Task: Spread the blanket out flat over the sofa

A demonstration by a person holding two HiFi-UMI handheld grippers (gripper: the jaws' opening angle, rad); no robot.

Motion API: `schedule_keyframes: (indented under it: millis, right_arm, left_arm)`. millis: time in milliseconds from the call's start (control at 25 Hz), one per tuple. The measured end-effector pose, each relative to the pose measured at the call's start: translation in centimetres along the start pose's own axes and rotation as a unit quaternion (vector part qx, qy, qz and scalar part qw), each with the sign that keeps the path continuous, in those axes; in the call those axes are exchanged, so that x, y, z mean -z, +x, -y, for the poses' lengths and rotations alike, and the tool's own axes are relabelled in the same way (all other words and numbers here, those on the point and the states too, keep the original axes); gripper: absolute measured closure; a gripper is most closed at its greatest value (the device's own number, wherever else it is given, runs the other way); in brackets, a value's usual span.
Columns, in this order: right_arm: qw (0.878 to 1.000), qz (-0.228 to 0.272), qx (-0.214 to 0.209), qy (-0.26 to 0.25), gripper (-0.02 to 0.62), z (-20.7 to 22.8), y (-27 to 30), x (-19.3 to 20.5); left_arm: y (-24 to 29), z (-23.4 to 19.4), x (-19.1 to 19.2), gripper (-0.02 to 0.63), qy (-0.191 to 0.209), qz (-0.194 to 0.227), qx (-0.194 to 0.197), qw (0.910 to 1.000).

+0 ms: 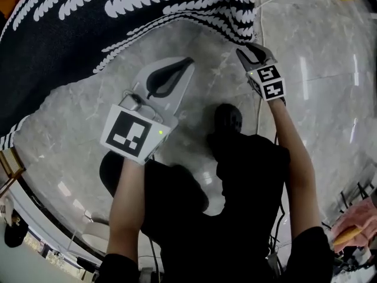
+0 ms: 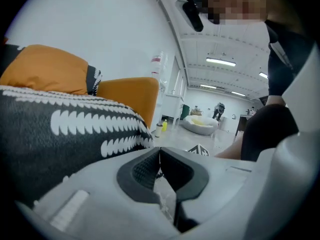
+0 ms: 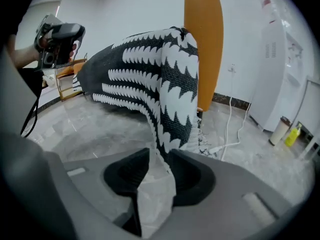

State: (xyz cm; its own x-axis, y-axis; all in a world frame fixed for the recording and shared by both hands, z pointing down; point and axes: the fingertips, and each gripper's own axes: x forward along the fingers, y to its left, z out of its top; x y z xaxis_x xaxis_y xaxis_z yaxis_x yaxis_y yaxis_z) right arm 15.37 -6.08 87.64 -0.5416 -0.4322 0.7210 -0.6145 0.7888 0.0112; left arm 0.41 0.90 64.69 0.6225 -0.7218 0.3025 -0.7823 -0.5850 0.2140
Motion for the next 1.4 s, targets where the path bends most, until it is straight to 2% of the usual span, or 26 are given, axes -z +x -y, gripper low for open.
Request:
schedule_keyframes:
  millis: [120, 320, 560, 1000, 1280, 1400]
  right_arm:
    - [1.000, -0.017, -0.014, 0.017, 0.457, -0.8, -1.5, -0.6]
    - [0.998, -0.034, -0.037, 0.029, 0.457, -1.3, -5.4, -3.8]
    - [0.996, -0.040, -0.060, 0.048, 0.457, -1.4, -12.4, -9.4]
    - [0.994, 0.002, -0.091, 0.053, 0.457, 0.0, -27.4, -25.8]
    - [0.991, 0.034, -0.106, 0.069, 0.457, 0.7, -38.0, -34.9]
    - [0.991, 0.050, -0.109, 0.065, 0.457, 0.5, -42.2, -38.9]
  left_arm:
    - [-0.5, -0.1, -2.5, 0.594, -0.019, 0.000, -0.011, 0.9998]
    - [-1.4, -0.3, -6.1, 0.594, -0.049, 0.011, -0.034, 0.9981]
    - [-3.5, 0.5, -12.3, 0.594, -0.019, -0.021, -0.041, 0.9987]
    - [-7.7, 6.2, -28.3, 0.594, -0.034, -0.046, -0.060, 0.9966]
    - [-10.4, 10.3, -40.7, 0.594, -0.037, -0.028, -0.079, 0.9958]
    - [-12.3, 11.3, -44.8, 0.594, -0.045, -0.021, -0.094, 0.9943]
